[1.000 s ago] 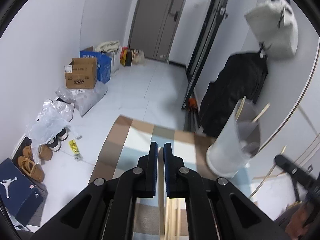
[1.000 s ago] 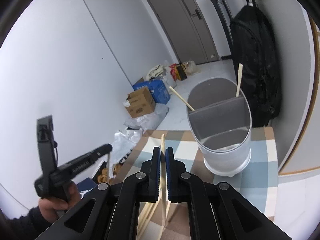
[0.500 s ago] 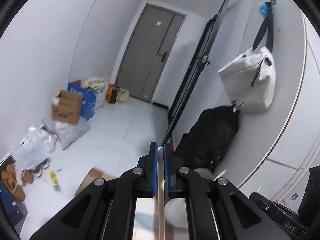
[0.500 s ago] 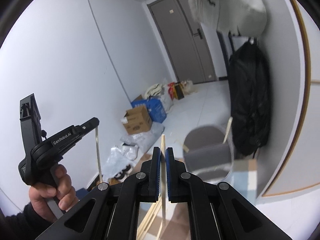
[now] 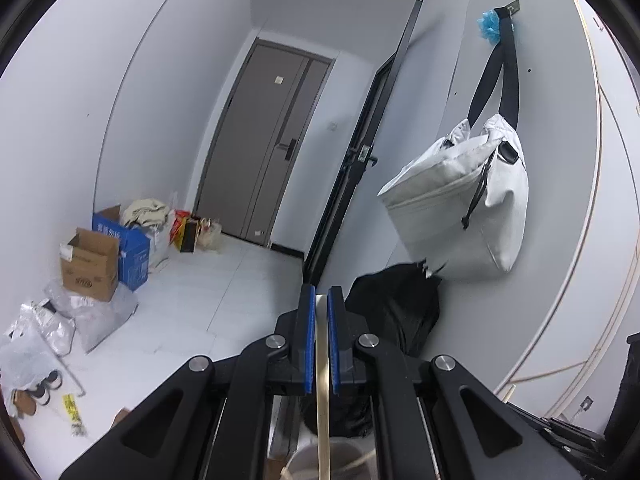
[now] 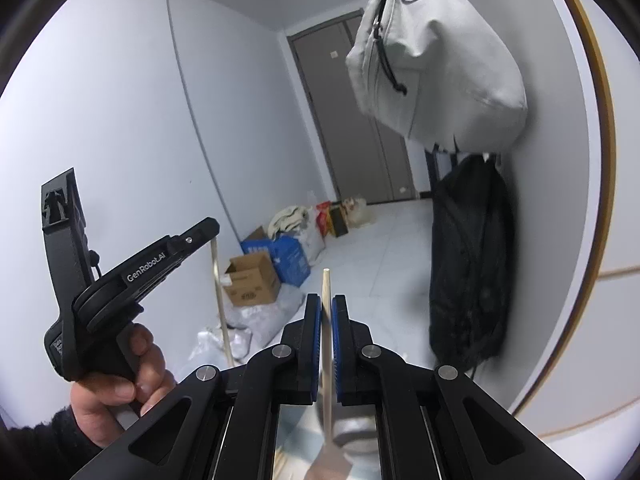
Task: Organize utensils
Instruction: 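Carry both held chopsticks up toward the utensil holder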
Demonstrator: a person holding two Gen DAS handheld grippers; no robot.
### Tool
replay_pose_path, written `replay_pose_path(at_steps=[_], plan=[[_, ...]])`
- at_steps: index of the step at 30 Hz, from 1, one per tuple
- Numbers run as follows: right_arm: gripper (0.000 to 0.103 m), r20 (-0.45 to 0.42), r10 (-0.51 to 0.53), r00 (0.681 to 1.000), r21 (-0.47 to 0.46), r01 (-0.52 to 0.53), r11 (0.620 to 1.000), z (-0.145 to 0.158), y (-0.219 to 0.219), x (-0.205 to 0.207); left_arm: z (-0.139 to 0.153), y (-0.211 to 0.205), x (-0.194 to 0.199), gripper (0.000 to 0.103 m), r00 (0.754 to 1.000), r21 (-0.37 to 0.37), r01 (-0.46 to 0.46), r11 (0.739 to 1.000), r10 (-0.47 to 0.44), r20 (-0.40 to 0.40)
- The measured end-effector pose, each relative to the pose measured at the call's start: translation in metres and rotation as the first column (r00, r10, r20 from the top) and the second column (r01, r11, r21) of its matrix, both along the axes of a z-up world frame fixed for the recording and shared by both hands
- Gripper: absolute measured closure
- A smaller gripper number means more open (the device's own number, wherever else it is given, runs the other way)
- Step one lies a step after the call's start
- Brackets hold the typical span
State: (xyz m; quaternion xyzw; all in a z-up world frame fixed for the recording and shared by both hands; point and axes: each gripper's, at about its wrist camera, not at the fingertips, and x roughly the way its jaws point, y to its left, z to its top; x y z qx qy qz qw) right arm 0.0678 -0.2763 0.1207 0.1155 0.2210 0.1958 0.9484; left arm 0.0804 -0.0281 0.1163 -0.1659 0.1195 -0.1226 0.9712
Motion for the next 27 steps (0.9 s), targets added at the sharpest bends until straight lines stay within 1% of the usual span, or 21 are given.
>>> replay_pose_path(at_steps=[3, 6, 9, 12, 14, 16, 18, 24, 27], plan=[[0.098, 0.011, -0.008, 1.0, 0.005, 0.008, 1.0, 0.004, -0.006, 0.011, 0.001, -0.005, 0.009, 0.101, 0.999, -0.017, 0.003, 1.0, -0.003, 0.04], [0.098, 0.015, -0.017, 1.0, 0.011, 0.017, 1.0, 0.002, -0.01, 0.025, -0.004, -0.011, 0.019, 0.101, 0.999, -0.016, 0.004, 1.0, -0.004, 0.044], [0.098, 0.002, -0.023, 1.0, 0.024, 0.023, 0.999, -0.005, -0.013, 0.04, -0.013, -0.019, 0.03, 0.101, 0.999, 0.008, -0.007, 1.0, 0.007, 0.041], [0.098, 0.002, -0.027, 1.0, 0.018, 0.027, 0.999, -0.011, -0.013, 0.052, -0.022, -0.025, 0.04, 0.101, 0.999, 0.03, -0.032, 0.999, 0.03, 0.041], [0.098, 0.002, -0.028, 1.0, 0.018, 0.028, 0.999, -0.016, -0.013, 0.058, -0.028, -0.027, 0.045, 0.101, 0.999, 0.032, -0.038, 0.999, 0.036, 0.036], [0.098, 0.001, -0.029, 1.0, 0.022, 0.029, 0.999, -0.019, -0.013, 0.062, -0.032, -0.031, 0.049, 0.101, 0.998, 0.053, -0.052, 0.997, 0.05, 0.038], [0.098, 0.005, -0.026, 1.0, 0.026, 0.026, 0.999, -0.02, -0.012, 0.063, -0.035, -0.035, 0.052, 0.101, 0.998, 0.068, -0.047, 0.997, 0.045, 0.035], [0.098, 0.034, -0.019, 0.999, -0.003, 0.019, 1.0, -0.026, -0.008, 0.07, -0.047, -0.043, 0.059, 0.101, 0.999, 0.107, -0.049, 0.993, 0.047, 0.021], [0.098, 0.035, -0.013, 0.999, -0.012, 0.013, 1.0, -0.034, -0.006, 0.073, -0.05, -0.048, 0.063, 0.101, 0.999, 0.124, -0.047, 0.991, 0.045, 0.019]])
